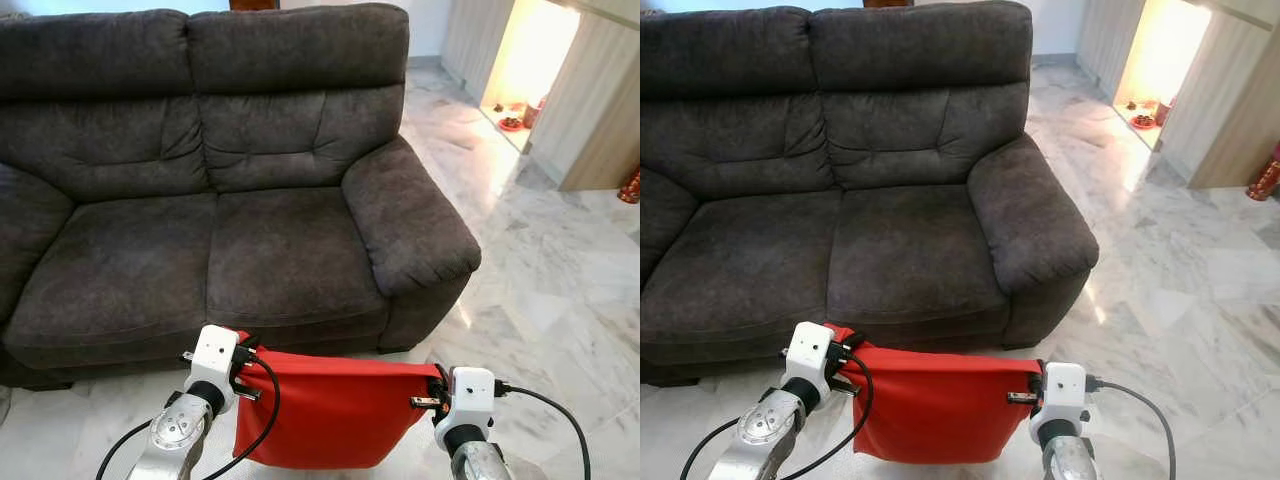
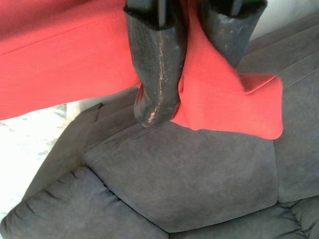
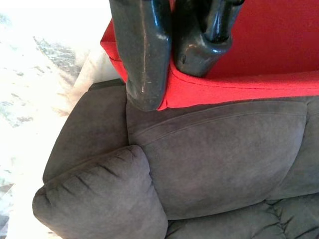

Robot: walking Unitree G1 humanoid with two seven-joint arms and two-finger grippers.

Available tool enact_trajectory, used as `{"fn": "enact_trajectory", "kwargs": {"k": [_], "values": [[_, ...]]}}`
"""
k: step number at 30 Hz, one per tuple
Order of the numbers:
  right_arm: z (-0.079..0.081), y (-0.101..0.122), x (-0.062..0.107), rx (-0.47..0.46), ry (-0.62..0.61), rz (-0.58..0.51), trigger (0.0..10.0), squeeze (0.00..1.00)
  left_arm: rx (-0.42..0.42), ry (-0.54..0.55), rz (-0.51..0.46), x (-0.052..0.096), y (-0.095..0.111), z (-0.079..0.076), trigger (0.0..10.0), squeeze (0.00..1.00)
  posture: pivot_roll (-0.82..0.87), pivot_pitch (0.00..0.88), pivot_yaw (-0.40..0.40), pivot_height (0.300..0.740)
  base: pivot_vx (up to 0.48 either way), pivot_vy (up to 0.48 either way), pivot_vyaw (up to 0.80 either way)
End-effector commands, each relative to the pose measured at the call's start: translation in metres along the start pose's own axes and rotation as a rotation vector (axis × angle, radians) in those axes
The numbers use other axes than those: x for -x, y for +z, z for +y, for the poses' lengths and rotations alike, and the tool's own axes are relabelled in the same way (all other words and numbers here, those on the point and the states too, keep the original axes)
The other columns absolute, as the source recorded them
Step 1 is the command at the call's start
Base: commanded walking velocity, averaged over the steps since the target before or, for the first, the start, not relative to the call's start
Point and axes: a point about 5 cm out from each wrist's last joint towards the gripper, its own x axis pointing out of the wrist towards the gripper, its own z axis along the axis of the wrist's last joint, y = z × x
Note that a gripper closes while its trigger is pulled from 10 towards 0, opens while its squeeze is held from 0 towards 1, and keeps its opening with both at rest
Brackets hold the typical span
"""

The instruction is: Move the pillow to the sofa from floor

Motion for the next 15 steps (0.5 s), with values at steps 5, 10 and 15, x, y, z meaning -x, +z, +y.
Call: {"fn": "enact_trajectory", "kwargs": {"k": [5, 10, 15], "values": [[-0.0171, 0.0147, -0.0019, -0.015, -0.089, -0.080, 10.0, 0.00, -0.002, 0.100, -0.051, 0.0027, 0.0124, 0.0283, 10.0, 0.00, 0.09, 0.065, 0.030, 0.740, 0.269, 0.000, 0.00], [-0.0202, 0.0164, -0.0031, -0.013, -0.095, -0.081, 10.0, 0.00, 0.000, 0.101, -0.055, 0.0018, 0.0132, 0.0278, 10.0, 0.00, 0.09, 0.069, 0.027, 0.740, 0.282, 0.000, 0.00], [-0.0180, 0.0172, -0.0045, -0.014, -0.093, -0.083, 10.0, 0.00, 0.004, 0.104, -0.053, 0.0025, 0.0127, 0.0280, 10.0, 0.00, 0.10, 0.079, 0.023, 0.740, 0.309, 0.000, 0.00]]}}
